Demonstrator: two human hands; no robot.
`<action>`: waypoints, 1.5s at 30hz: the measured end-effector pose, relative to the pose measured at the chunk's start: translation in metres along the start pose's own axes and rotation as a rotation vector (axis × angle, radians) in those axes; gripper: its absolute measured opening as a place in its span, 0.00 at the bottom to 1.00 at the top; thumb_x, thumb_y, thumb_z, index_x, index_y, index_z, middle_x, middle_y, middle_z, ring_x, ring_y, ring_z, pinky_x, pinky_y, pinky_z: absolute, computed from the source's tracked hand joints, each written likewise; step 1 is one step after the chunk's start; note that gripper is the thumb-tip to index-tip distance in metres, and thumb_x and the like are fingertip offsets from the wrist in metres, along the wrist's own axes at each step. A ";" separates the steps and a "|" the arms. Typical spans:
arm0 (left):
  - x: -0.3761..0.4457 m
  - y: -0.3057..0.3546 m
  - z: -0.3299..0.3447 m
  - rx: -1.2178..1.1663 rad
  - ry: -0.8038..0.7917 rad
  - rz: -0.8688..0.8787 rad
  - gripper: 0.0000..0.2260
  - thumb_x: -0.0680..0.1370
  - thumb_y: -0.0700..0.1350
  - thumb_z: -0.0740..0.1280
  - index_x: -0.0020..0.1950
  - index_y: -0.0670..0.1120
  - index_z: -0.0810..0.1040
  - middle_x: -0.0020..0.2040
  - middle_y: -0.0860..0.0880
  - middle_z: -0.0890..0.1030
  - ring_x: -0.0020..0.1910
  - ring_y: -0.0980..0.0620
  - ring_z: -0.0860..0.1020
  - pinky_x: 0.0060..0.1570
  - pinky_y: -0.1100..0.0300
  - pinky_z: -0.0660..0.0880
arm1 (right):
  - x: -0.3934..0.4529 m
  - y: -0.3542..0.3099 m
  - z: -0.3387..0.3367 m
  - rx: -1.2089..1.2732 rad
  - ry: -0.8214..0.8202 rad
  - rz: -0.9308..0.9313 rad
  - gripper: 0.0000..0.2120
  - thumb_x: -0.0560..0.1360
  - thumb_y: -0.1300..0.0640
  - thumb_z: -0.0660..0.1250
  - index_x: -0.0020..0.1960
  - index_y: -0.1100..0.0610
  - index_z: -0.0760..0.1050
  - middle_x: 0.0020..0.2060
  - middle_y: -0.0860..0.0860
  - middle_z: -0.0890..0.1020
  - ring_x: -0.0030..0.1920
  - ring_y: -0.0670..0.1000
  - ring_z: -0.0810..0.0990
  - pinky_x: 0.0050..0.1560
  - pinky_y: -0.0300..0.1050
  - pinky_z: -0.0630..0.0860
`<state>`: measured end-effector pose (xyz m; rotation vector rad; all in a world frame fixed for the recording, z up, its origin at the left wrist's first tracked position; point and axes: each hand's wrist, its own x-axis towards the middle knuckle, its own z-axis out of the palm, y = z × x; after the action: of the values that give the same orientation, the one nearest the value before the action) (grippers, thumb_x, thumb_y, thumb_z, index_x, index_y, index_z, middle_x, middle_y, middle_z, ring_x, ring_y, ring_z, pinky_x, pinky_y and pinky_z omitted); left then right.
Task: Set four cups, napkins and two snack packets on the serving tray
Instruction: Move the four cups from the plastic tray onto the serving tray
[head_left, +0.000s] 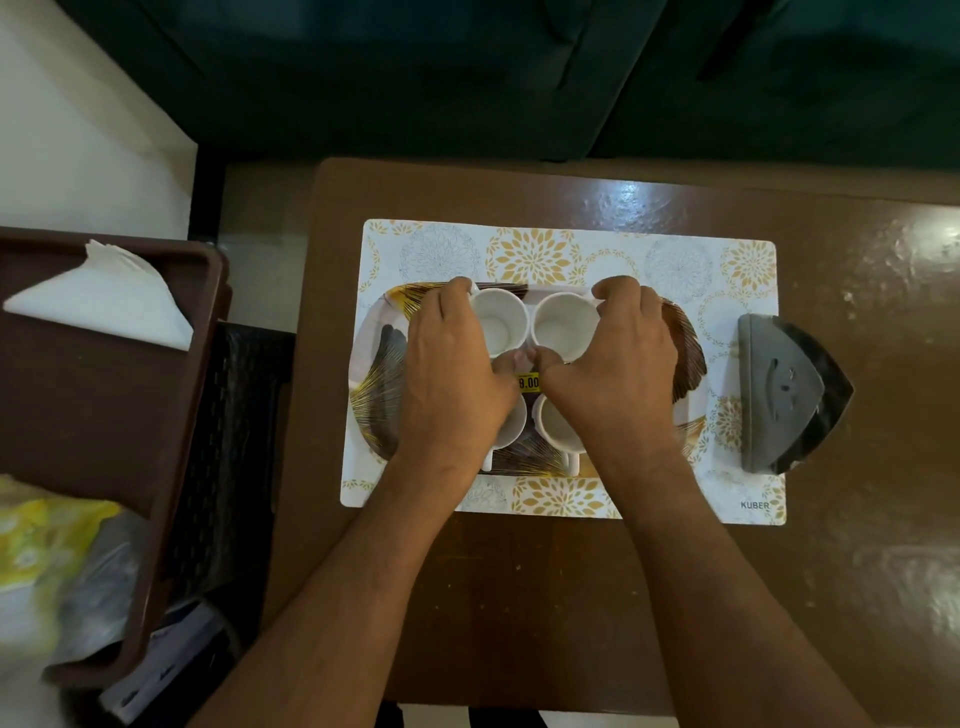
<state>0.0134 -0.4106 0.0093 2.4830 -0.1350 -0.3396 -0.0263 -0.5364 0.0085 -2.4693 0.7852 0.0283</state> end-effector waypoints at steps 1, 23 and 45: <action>0.001 -0.001 0.000 -0.003 -0.002 0.001 0.34 0.73 0.47 0.80 0.75 0.45 0.69 0.72 0.47 0.75 0.72 0.47 0.73 0.64 0.58 0.70 | 0.000 0.001 0.000 0.011 0.000 -0.006 0.38 0.65 0.47 0.81 0.68 0.59 0.69 0.61 0.56 0.76 0.60 0.58 0.77 0.55 0.45 0.67; 0.005 -0.004 0.008 -0.103 0.059 -0.007 0.32 0.71 0.50 0.81 0.72 0.45 0.75 0.67 0.49 0.81 0.67 0.48 0.77 0.62 0.57 0.72 | 0.001 0.006 0.000 0.083 0.057 -0.038 0.37 0.66 0.54 0.80 0.71 0.59 0.69 0.63 0.55 0.79 0.63 0.57 0.77 0.56 0.43 0.66; -0.078 -0.027 0.010 -0.151 0.077 -0.033 0.32 0.70 0.49 0.81 0.70 0.43 0.75 0.63 0.47 0.80 0.63 0.55 0.75 0.58 0.67 0.68 | -0.084 0.028 0.011 0.176 0.130 -0.005 0.35 0.69 0.46 0.74 0.71 0.61 0.72 0.63 0.55 0.79 0.63 0.57 0.78 0.61 0.58 0.78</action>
<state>-0.0644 -0.3808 0.0018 2.3471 -0.0357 -0.2579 -0.1094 -0.5055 0.0000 -2.3233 0.7996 -0.1971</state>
